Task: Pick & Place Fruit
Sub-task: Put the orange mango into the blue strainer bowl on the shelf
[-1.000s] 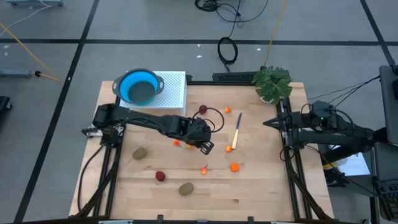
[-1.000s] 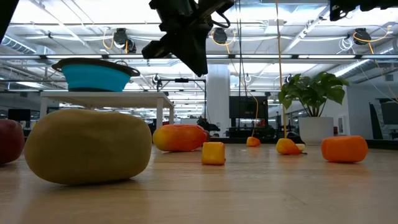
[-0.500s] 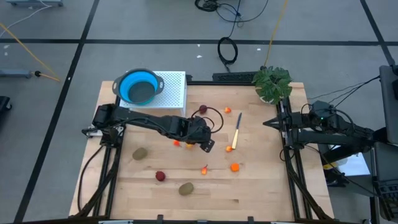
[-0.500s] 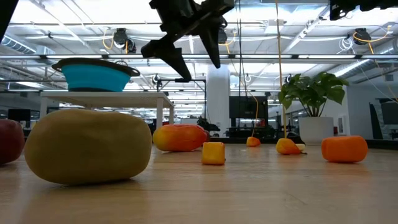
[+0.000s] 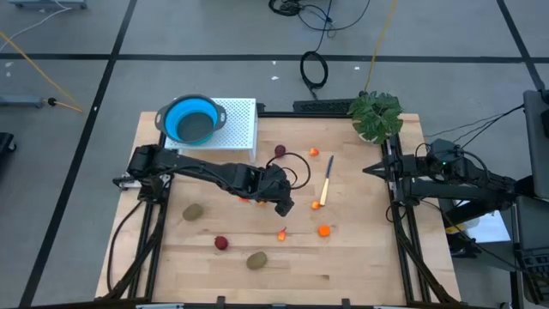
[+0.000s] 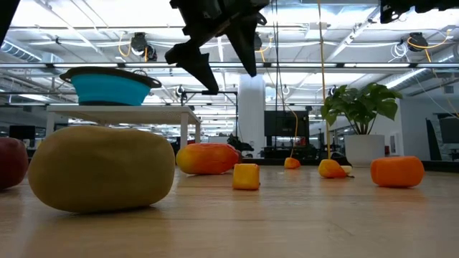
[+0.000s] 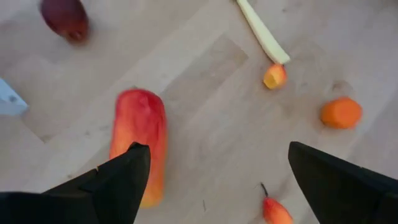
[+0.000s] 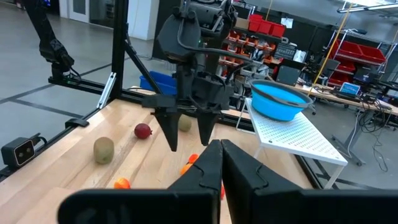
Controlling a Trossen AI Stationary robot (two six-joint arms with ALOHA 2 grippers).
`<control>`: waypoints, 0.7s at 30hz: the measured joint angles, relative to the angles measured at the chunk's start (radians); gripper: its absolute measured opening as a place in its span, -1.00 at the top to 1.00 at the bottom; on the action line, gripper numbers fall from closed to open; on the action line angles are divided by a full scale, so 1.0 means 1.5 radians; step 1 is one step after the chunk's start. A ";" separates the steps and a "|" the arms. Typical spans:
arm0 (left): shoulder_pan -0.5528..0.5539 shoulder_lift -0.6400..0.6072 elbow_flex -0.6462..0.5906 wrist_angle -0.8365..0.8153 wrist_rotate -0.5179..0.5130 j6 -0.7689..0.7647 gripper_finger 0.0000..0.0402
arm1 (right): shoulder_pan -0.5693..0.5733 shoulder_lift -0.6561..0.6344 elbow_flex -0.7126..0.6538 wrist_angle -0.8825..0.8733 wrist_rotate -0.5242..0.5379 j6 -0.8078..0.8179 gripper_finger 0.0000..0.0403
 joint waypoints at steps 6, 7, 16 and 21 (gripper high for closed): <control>-0.001 0.009 0.000 -0.021 -0.022 -0.012 -0.74 | 0.000 0.000 0.000 0.000 0.000 0.000 1.00; -0.001 0.012 0.000 -0.032 -0.022 -0.017 -0.72 | 0.000 0.000 0.000 0.000 0.000 0.000 1.00; 0.002 0.058 -0.001 -0.101 -0.046 -0.101 -0.69 | 0.000 0.000 0.000 0.000 0.001 0.000 1.00; 0.004 0.074 0.000 -0.117 -0.051 -0.113 -0.68 | 0.000 0.000 0.000 0.000 0.001 0.000 1.00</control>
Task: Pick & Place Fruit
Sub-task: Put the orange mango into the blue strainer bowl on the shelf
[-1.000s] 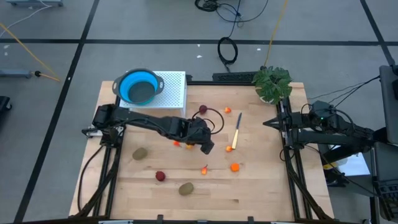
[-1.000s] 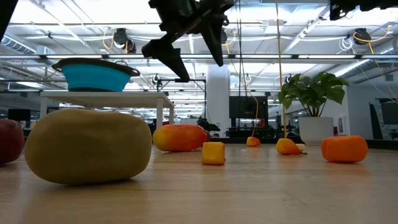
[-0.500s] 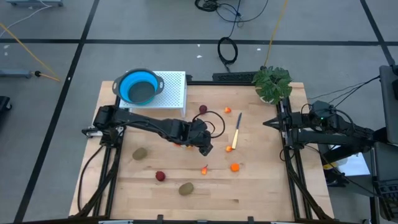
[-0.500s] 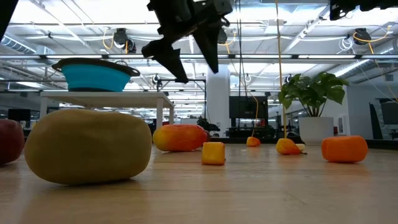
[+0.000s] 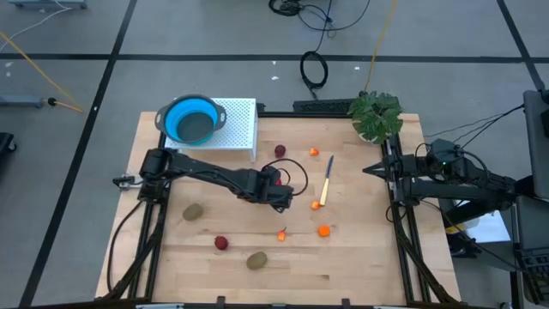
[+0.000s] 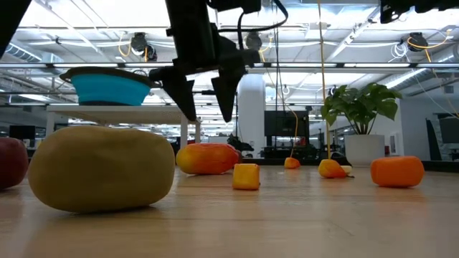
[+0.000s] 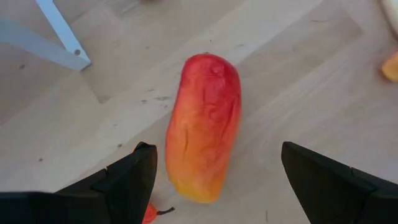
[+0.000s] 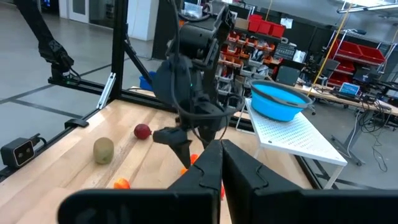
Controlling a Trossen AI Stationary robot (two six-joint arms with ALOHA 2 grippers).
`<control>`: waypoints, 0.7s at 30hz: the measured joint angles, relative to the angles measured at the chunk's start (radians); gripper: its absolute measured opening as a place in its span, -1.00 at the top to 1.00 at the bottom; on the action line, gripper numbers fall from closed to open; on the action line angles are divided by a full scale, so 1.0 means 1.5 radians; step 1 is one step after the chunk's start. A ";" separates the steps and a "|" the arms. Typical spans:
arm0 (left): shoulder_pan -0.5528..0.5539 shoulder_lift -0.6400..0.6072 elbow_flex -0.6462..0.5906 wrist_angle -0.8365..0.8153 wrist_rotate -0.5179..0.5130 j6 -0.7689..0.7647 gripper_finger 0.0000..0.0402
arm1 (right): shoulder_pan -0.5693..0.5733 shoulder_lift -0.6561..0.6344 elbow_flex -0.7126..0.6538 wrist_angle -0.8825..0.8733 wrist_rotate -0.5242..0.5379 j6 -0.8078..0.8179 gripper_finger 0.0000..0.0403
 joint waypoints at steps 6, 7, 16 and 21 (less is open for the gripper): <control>0.000 0.030 -0.001 0.004 -0.002 -0.010 -0.68 | 0.000 0.000 0.000 0.000 0.000 0.000 1.00; 0.001 0.033 0.000 0.003 -0.002 -0.009 -0.68 | 0.000 0.000 0.000 0.001 0.000 0.000 1.00; 0.001 0.051 0.000 0.001 -0.019 -0.023 -0.68 | 0.000 0.000 0.000 0.000 0.000 0.000 1.00; 0.002 0.053 0.000 0.003 -0.020 -0.020 -0.68 | 0.000 0.000 0.000 0.001 0.000 0.000 1.00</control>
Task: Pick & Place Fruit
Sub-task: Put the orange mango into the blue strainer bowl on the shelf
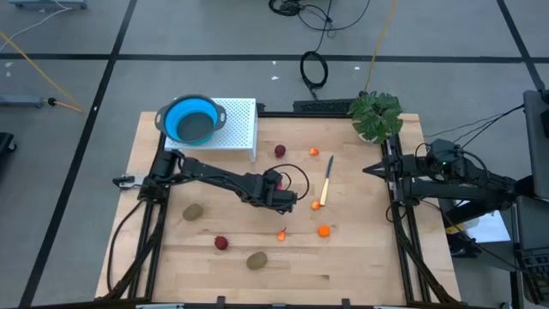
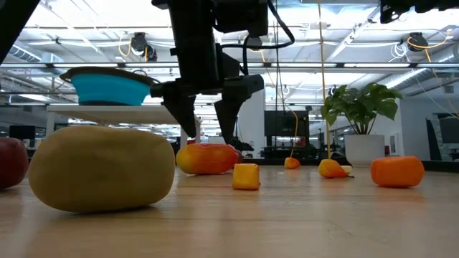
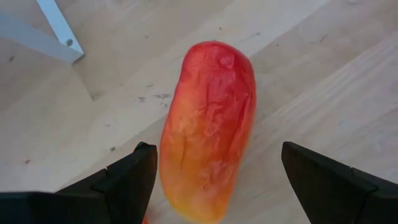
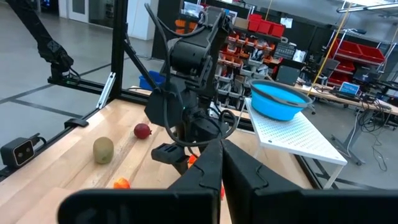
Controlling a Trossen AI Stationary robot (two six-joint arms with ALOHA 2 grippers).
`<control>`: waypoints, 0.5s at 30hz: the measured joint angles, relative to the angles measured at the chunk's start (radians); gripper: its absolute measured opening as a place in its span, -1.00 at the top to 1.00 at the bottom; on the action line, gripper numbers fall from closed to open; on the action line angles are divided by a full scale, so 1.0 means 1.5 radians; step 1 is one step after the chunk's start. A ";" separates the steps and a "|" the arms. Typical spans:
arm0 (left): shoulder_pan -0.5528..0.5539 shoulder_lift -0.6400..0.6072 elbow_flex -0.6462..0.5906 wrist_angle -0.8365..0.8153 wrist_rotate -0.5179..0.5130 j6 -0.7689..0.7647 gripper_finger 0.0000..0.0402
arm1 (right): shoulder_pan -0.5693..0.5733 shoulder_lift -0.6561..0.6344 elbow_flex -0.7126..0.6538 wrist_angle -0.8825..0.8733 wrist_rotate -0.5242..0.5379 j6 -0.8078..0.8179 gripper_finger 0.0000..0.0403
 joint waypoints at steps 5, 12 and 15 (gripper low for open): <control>0.002 0.000 0.000 -0.001 -0.015 0.022 -0.68 | 0.000 0.000 0.000 0.000 0.000 0.000 1.00; 0.013 0.043 0.000 0.005 0.009 0.034 -0.68 | 0.000 0.000 0.000 0.000 -0.001 0.000 1.00; 0.013 0.067 0.000 0.005 0.035 0.034 -0.68 | 0.000 0.000 0.000 0.000 -0.001 0.001 1.00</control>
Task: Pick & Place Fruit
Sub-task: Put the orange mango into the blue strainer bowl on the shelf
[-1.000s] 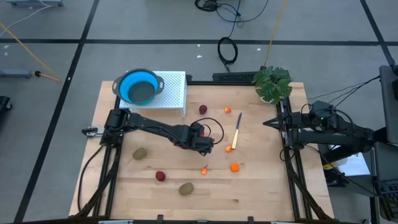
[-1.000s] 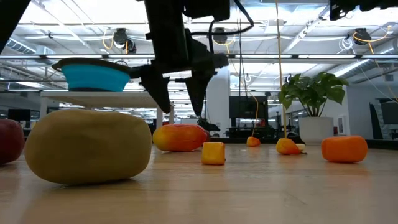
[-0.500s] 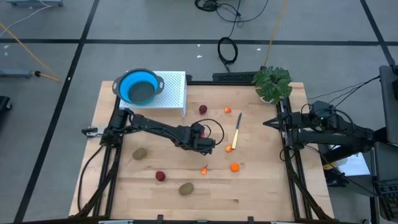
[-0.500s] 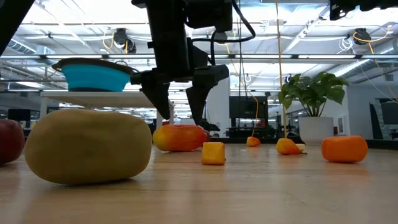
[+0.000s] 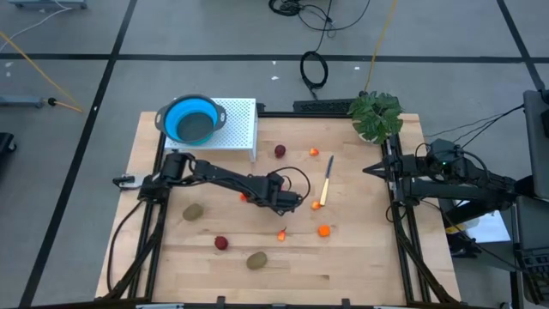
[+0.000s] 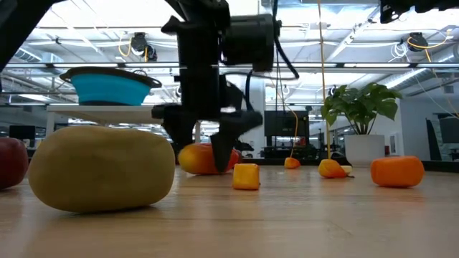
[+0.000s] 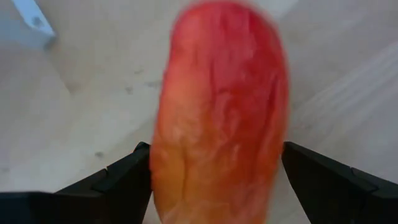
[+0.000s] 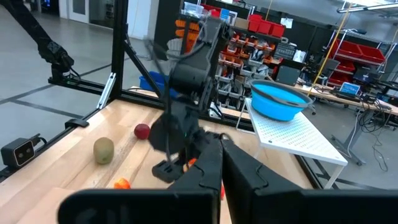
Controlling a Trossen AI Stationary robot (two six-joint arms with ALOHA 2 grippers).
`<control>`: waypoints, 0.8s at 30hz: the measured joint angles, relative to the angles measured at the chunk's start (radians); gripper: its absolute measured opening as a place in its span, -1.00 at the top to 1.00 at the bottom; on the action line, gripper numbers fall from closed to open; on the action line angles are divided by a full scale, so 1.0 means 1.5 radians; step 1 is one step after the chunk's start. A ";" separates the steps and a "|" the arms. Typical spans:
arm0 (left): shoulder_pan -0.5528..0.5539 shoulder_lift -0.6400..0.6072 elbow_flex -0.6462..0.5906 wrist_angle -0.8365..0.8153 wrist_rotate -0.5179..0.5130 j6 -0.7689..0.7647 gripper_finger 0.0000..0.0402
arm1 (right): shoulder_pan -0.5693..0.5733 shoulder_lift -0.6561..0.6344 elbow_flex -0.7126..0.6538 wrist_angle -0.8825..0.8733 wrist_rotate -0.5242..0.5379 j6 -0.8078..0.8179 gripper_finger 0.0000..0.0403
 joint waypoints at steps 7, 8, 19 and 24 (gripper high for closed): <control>-0.002 0.008 0.001 0.002 0.015 -0.006 -0.68 | 0.000 0.000 0.000 0.000 0.000 -0.001 1.00; -0.002 0.005 0.001 0.000 0.014 -0.007 -0.67 | 0.000 0.000 0.000 0.000 0.000 0.000 1.00; -0.003 0.002 0.000 -0.002 0.025 -0.054 -0.14 | 0.000 0.000 0.000 0.000 0.000 0.000 1.00; -0.005 -0.015 0.003 -0.006 0.025 -0.069 -0.03 | 0.000 0.000 0.000 0.000 0.000 0.000 1.00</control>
